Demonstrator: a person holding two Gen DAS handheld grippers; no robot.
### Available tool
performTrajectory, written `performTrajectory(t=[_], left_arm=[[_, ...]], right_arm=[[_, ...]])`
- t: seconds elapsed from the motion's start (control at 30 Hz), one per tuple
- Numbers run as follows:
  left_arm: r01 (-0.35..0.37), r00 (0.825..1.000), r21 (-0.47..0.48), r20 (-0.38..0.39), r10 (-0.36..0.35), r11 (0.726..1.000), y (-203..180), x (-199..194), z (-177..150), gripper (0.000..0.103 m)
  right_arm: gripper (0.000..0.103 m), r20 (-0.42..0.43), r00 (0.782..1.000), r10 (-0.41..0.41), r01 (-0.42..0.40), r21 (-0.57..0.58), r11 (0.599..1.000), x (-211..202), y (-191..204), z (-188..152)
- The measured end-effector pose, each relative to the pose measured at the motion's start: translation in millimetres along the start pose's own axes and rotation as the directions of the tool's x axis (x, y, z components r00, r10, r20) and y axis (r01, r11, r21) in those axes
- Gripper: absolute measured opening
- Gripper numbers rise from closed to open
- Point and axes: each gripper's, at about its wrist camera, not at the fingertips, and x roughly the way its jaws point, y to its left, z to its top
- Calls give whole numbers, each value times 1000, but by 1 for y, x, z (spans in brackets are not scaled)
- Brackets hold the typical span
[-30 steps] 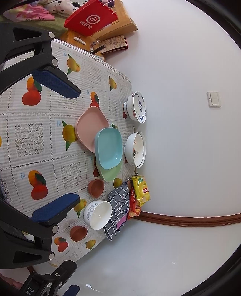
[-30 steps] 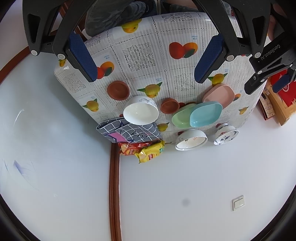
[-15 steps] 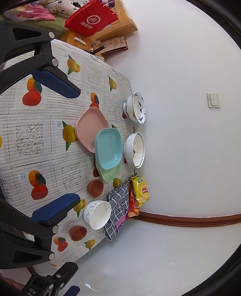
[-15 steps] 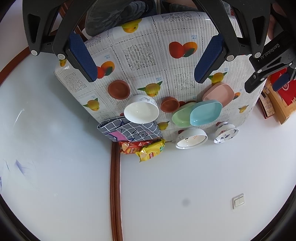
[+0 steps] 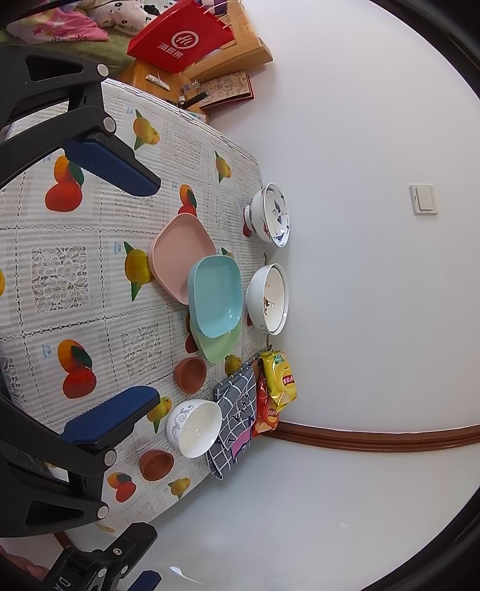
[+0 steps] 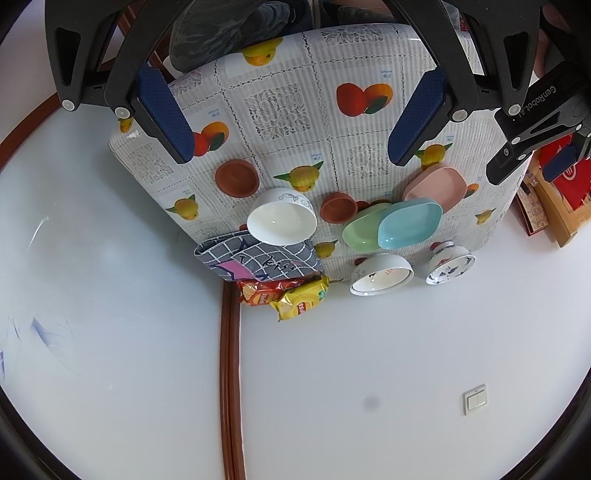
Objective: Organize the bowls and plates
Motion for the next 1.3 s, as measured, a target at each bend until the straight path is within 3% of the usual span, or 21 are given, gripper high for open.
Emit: performTrajectory(t=[0.67, 1.3], left_arm=[[-5, 1000, -1, 6, 5, 1000, 0, -3, 3, 103], [23, 998, 9, -54, -22, 1000, -5, 41, 11, 103]], right_arm=[[103, 14, 1000, -1, 1, 0, 1000, -6, 3, 0], [103, -15, 1000, 0, 0, 15, 1000, 25, 4, 6]])
